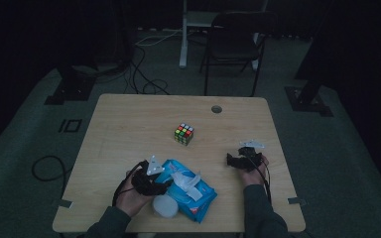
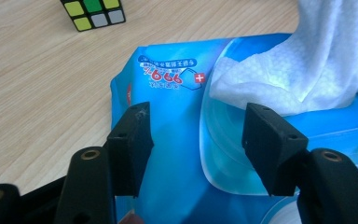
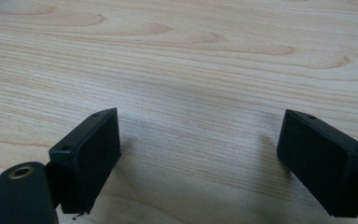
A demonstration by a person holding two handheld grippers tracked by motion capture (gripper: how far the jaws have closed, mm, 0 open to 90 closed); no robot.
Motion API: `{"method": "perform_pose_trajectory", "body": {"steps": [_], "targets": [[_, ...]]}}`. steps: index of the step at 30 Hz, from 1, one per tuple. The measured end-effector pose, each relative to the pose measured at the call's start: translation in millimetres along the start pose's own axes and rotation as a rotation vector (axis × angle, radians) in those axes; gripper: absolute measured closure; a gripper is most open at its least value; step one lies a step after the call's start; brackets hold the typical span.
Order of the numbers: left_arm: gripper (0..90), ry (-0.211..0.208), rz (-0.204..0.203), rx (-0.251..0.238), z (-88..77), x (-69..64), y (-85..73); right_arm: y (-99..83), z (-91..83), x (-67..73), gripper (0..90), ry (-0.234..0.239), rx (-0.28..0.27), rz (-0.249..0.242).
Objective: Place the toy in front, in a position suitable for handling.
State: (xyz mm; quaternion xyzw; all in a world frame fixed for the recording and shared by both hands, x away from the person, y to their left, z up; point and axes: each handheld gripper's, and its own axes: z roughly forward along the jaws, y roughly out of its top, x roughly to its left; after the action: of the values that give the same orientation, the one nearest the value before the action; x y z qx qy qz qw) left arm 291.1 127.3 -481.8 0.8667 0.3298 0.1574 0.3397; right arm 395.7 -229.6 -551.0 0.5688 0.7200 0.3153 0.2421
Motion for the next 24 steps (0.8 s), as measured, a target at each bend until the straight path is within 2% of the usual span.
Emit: {"method": "perform_pose_trajectory", "body": {"steps": [5, 9, 13, 17, 19, 24], "targets": [[44.3, 0.000, 0.026, 0.011, 1.5, 2.8, 0.0, 0.0, 0.0, 0.0, 13.0, 0.000, 0.000, 0.000], [44.4, 0.009, 0.024, 0.017, 3.9, 5.7, 0.8, 0.0, 0.0, 0.0, 13.0, 0.000, 0.000, 0.000], [44.5, 0.026, 0.021, 0.024, 2.8, 14.8, -0.7, 0.0, 0.0, 0.0, 13.0, 0.000, 0.000, 0.000], [44.5, 0.052, 0.015, 0.033, -0.4, 29.5, -3.5, 0.0, 0.0, 0.0, 13.0, 0.000, 0.000, 0.000], [44.4, 0.052, -0.002, 0.024, -0.9, 37.6, -5.2, 0.0, 0.0, 0.0, 13.0, 0.000, 0.000, 0.000], [44.3, 0.073, -0.004, 0.026, -2.7, 65.0, -7.1, 0.0, 0.0, -0.1, 13.0, 0.000, 0.000, -0.001]]}}
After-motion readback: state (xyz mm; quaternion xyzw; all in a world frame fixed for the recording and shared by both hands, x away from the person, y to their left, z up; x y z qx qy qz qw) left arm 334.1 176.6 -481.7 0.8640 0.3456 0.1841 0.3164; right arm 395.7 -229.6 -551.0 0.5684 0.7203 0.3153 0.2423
